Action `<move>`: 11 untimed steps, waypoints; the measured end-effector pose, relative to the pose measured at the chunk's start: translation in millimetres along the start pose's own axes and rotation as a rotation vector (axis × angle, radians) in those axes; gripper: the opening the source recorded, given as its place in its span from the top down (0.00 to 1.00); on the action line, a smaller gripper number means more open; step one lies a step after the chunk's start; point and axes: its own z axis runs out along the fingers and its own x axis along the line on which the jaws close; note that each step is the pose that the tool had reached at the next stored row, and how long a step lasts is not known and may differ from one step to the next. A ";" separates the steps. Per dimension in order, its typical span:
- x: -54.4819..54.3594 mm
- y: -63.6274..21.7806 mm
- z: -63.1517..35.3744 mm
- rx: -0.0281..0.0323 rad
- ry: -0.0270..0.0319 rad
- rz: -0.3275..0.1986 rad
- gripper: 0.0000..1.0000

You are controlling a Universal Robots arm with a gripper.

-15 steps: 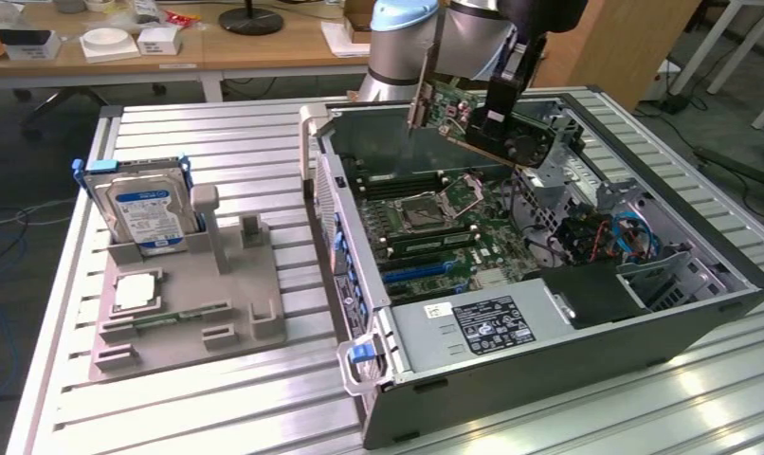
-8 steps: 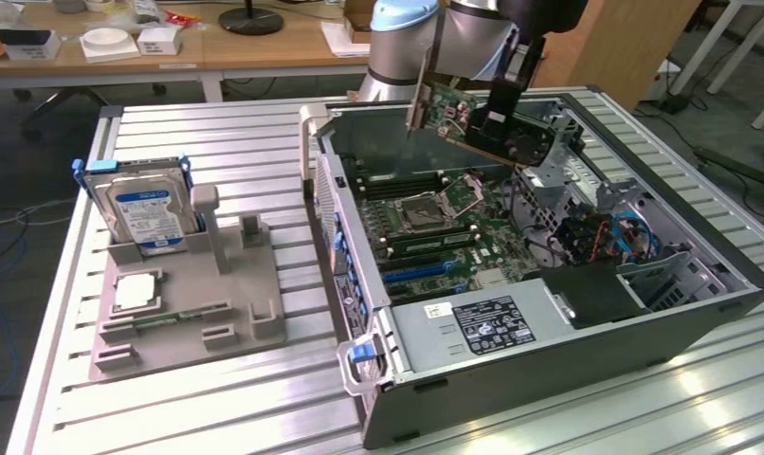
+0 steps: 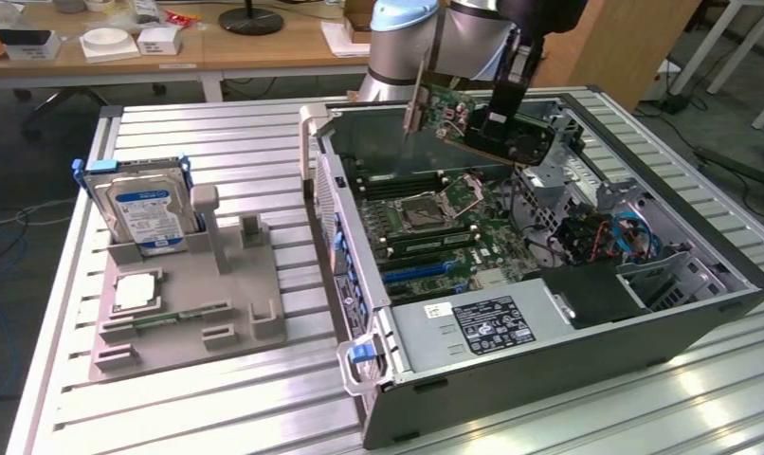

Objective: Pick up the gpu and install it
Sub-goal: 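Insert the gpu into the slot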

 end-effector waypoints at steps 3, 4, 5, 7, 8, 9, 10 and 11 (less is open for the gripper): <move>0.3 0.1 0.0 -0.0005 0.0004 -0.023 0.73; 0.4 0.2 0.0 -0.0006 0.0006 -0.031 0.73; 0.6 0.3 0.0 -0.0007 0.0007 -0.038 0.73; 0.7 0.3 0.0 -0.0010 0.0009 -0.052 0.73; 0.8 0.3 0.0 -0.0012 0.0011 -0.059 0.73; 0.9 0.3 0.0 -0.0013 0.0013 -0.067 0.73; 1.0 0.2 0.0 -0.0015 0.0014 -0.074 0.73; 1.0 0.2 0.0 -0.0016 0.0015 -0.082 0.73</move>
